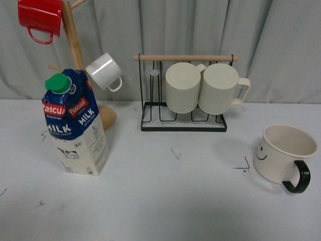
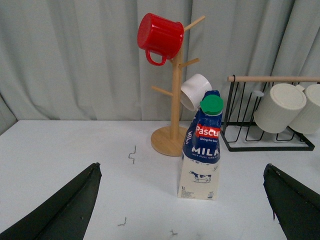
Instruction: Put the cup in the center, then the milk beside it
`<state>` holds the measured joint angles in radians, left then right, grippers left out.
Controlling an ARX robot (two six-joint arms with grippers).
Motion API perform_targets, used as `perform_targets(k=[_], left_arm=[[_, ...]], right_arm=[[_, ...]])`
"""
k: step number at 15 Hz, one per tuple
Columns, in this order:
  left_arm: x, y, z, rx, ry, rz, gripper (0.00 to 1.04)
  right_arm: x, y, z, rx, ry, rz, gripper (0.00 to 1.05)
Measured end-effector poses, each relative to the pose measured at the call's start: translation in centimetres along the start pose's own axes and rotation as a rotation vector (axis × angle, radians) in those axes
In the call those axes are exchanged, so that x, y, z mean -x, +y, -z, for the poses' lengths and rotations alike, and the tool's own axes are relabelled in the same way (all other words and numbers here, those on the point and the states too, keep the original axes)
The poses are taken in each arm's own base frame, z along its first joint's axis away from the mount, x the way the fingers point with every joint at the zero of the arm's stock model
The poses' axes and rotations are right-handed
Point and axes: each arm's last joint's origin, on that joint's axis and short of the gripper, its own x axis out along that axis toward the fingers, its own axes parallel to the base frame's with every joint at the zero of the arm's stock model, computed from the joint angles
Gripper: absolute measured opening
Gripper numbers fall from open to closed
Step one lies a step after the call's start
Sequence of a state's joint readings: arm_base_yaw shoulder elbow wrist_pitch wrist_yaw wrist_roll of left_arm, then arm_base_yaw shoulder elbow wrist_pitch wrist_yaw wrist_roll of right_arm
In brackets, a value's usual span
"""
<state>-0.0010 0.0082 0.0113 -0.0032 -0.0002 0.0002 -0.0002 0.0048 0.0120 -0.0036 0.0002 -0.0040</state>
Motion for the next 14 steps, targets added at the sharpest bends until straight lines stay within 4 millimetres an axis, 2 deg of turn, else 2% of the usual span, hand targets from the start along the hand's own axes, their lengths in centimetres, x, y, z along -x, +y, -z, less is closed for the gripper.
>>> perform_targets(k=[14], left_arm=[[0.00,0.00,0.00,0.000,0.000,0.000,0.98]], right_arm=[[0.00,0.00,0.00,0.000,0.000,0.000,0.98]])
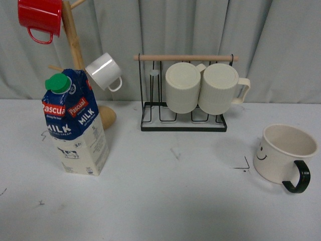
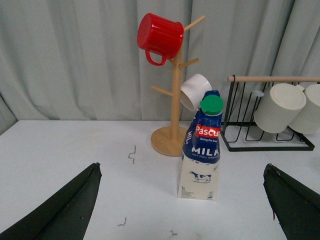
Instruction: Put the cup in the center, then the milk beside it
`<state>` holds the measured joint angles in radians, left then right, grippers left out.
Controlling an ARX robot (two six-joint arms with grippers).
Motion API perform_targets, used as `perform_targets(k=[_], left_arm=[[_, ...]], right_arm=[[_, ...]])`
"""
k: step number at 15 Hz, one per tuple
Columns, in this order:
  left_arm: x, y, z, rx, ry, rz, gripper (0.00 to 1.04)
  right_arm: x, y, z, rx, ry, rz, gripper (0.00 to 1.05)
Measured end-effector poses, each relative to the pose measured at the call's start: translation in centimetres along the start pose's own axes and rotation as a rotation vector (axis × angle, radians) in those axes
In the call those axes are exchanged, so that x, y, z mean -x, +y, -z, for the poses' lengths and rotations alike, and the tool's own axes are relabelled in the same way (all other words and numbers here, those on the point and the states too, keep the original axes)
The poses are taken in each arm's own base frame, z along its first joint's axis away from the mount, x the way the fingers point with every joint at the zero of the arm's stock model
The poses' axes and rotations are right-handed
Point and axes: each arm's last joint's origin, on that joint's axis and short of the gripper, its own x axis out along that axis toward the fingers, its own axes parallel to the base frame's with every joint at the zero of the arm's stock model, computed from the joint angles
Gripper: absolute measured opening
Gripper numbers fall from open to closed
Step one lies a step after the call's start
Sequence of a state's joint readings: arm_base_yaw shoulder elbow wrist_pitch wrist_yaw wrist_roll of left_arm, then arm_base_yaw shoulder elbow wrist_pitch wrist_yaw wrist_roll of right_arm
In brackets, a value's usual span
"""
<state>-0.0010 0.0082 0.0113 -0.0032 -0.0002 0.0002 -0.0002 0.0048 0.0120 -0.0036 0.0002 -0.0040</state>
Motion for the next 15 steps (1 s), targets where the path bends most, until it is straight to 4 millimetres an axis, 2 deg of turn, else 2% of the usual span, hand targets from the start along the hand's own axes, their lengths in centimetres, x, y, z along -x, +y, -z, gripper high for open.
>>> perform_targets(k=[7,8,9,10,11,12,13,15], left_arm=[[0.0,0.0,0.0,0.000,0.000,0.000,0.98],[0.0,0.0,0.0,0.000,0.000,0.000,0.98],[0.0,0.0,0.0,0.000,-0.001,0.000,0.98],[0.0,0.0,0.0,0.000,0.000,0.001,0.98],[0.0,0.0,0.0,0.000,0.001,0.000,0.98],[0.0,0.0,0.0,0.000,0.000,0.000,0.98],[0.0,0.0,0.0,0.000,0.000,0.000,0.98],[0.0,0.0,0.0,0.000,0.000,0.000,0.98]], right_arm=[[0.0,0.0,0.0,0.000,0.000,0.000,0.98],[-0.3,-0.1,0.2,-0.008,0.177,-0.108,0.98],[-1.5,-0.1,-0.6,-0.024,0.227,-0.172,0.98],[-3.4,0.1,-2.3,-0.022,0.190,-0.216,0.98],[-5.6,0.0,-4.0,-0.024,0.144,-0.186,0.98],[-9.2,0.0,-5.3,-0.040,0.127,-0.129,0.98],[-12.3,0.3,-5.5,-0.056,0.154,-0.079,0.98],[-18.6,1.1,-3.9,-0.101,0.341,0.020,0.98]])
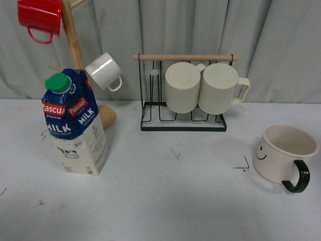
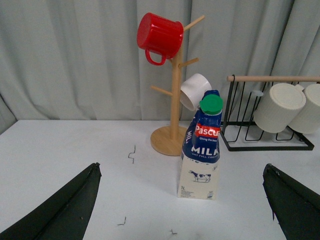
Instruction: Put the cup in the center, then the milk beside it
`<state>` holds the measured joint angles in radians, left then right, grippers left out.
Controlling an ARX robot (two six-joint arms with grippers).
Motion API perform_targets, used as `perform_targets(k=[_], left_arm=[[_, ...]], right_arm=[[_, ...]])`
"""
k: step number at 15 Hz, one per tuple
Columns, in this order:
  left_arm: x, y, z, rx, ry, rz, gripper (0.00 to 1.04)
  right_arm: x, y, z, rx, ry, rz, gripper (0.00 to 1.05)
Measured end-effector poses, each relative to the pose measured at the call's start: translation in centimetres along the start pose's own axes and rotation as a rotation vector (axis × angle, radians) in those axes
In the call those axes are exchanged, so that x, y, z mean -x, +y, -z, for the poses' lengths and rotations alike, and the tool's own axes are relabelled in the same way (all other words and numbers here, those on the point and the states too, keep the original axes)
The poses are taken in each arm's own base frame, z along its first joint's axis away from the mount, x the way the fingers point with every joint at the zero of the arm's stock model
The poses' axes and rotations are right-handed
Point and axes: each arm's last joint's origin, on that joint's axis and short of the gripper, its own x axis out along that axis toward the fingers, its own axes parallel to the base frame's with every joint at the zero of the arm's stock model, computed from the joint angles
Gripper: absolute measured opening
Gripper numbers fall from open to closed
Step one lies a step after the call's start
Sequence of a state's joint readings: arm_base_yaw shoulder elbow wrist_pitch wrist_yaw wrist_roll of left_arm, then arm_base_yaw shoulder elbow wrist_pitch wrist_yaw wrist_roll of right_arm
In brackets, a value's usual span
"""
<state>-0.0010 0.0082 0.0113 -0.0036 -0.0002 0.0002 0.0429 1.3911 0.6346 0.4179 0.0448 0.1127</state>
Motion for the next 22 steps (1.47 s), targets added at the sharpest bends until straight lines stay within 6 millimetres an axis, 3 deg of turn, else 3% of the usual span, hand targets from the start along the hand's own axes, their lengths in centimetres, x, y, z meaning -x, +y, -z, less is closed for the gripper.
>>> perform_targets(k=[2,4,10,13,17,18,21,22], left_arm=[[0.0,0.0,0.0,0.000,0.000,0.000,0.98],[0.0,0.0,0.0,0.000,0.000,0.000,0.98],[0.0,0.0,0.0,0.000,0.000,0.000,0.98],[0.0,0.0,0.0,0.000,0.000,0.000,0.98],[0.0,0.0,0.0,0.000,0.000,0.000,0.98],[0.0,0.0,0.0,0.000,0.000,0.000,0.98],[0.0,0.0,0.0,0.000,0.000,0.000,0.98],[0.0,0.0,0.0,0.000,0.000,0.000,0.98]], right_arm=[[-5.5,0.4,0.3,-0.009,0.153,0.054,0.98],[-8.4,-0.3,1.1,-0.013,0.241,0.097,0.98],[-10.9,-4.0,4.6,-0.071,0.325,0.169,0.98],[-12.0,-4.2,6.5,-0.089,0.381,0.134,0.98],[-13.2,-3.7,6.8,-0.106,0.428,0.107,0.98],[-13.4,-3.7,7.1,-0.120,0.455,0.109,0.93],[-13.7,-3.3,7.5,-0.127,0.464,0.102,0.57],[-13.6,-3.3,7.4,-0.129,0.463,0.102,0.50]])
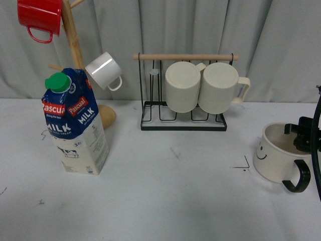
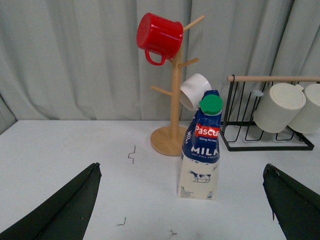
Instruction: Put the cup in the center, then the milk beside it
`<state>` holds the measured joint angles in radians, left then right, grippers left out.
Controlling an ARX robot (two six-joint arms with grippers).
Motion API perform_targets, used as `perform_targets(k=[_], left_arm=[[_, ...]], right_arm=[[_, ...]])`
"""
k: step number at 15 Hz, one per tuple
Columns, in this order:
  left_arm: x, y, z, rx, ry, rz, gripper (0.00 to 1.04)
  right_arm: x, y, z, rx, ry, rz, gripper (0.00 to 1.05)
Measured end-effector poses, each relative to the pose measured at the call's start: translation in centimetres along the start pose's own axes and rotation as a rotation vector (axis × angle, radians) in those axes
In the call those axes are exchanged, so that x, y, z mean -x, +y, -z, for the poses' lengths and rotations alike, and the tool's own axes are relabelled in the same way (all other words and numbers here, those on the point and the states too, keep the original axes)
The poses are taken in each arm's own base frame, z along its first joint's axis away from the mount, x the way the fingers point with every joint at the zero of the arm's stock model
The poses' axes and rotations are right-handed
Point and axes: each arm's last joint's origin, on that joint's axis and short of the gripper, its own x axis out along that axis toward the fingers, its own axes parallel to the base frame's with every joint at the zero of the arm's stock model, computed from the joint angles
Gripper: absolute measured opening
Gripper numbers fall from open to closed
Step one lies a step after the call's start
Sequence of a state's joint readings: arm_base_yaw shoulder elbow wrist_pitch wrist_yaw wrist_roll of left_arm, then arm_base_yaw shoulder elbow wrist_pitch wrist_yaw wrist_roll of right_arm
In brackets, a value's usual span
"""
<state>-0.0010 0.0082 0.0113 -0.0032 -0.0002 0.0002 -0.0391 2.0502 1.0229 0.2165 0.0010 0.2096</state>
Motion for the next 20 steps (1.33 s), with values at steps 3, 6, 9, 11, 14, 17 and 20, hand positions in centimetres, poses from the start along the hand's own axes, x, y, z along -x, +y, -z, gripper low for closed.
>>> perform_targets(k=[3,6,9,11,14,17,20], left_arm=[[0.0,0.0,0.0,0.000,0.000,0.000,0.98],[0.0,0.0,0.0,0.000,0.000,0.000,0.98],[0.0,0.0,0.0,0.000,0.000,0.000,0.98],[0.0,0.0,0.0,0.000,0.000,0.000,0.98],[0.0,0.0,0.0,0.000,0.000,0.000,0.98],[0.0,0.0,0.0,0.000,0.000,0.000,0.98],[0.0,0.0,0.0,0.000,0.000,0.000,0.98]], right_arm=[[0.3,0.0,-0.1,-0.002,0.000,-0.001,0.24],[1.7,0.4,-0.6,-0.003,-0.014,-0.013,0.03],[4.7,2.5,-1.6,0.013,-0.033,-0.083,0.03],[6.3,5.2,-1.5,0.041,-0.027,-0.148,0.03],[6.1,11.9,-0.5,0.136,0.139,-0.210,0.03],[5.2,13.6,-0.7,0.168,0.171,-0.184,0.03],[4.0,14.7,-1.3,0.180,0.198,-0.181,0.03]])
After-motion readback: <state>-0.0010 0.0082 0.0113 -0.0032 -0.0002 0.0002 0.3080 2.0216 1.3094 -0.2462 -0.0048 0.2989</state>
